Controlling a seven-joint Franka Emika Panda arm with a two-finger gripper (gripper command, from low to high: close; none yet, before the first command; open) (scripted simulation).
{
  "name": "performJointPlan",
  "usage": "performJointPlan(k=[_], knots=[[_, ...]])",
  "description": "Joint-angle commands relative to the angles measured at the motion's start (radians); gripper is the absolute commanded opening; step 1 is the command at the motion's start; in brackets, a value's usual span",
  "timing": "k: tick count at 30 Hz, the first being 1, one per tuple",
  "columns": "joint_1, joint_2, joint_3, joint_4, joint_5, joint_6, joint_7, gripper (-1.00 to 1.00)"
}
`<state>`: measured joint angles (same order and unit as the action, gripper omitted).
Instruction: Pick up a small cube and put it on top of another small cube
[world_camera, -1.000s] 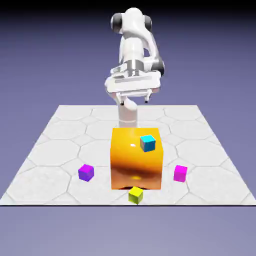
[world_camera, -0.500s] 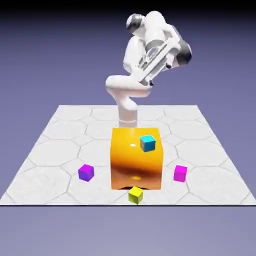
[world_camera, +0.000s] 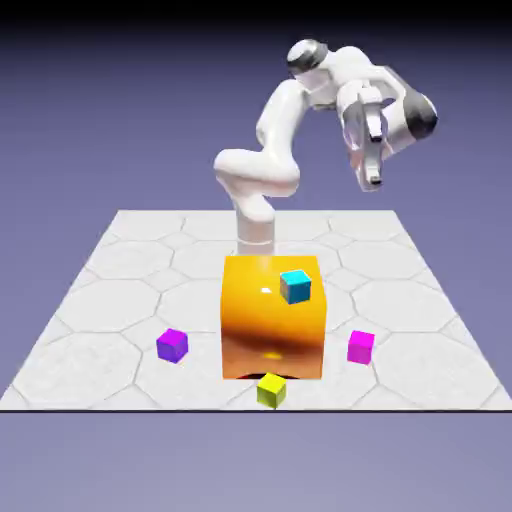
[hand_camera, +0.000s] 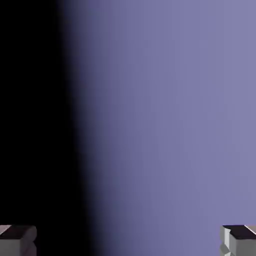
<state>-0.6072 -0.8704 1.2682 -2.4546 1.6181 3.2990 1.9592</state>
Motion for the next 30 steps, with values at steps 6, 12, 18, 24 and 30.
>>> performJointPlan(k=[6,12,18,24,30], knots=[[-0.1,-0.048,0.205,0.057,0.261,0.042,0.196,0.0],[-0.2,-0.097,0.409,0.115,0.522,0.084,0.393,0.0],[-0.3,-0.145,0.614,0.172,0.783,0.127,0.589,0.0],[-0.399,-0.194,0.818,0.229,1.044,0.169,0.786,0.0],[-0.491,-0.261,0.961,0.287,1.215,0.174,0.916,0.0]])
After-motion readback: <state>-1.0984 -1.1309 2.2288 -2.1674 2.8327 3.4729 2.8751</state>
